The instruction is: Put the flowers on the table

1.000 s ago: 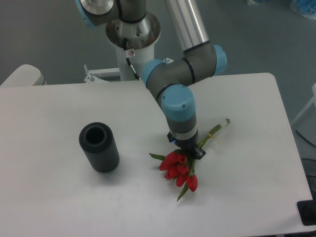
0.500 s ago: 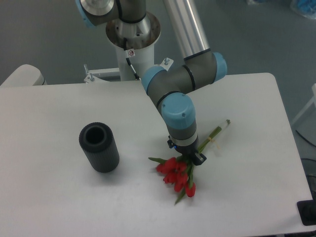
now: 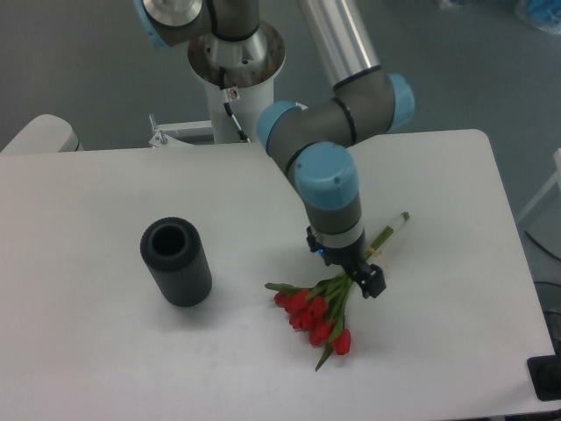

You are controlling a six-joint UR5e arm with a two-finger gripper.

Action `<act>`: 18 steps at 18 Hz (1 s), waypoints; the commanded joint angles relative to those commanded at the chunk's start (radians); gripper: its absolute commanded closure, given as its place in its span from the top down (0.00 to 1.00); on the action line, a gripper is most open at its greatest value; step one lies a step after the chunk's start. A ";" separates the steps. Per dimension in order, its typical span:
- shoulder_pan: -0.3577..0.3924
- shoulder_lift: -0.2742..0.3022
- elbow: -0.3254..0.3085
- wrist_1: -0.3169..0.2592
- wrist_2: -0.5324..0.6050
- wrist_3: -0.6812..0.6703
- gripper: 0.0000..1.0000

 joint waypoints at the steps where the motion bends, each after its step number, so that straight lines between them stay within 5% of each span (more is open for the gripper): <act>1: 0.002 -0.003 0.040 -0.046 -0.003 0.008 0.95; 7: 0.109 0.002 0.198 -0.229 -0.159 0.156 0.95; 18: 0.261 -0.005 0.206 -0.246 -0.228 0.449 0.96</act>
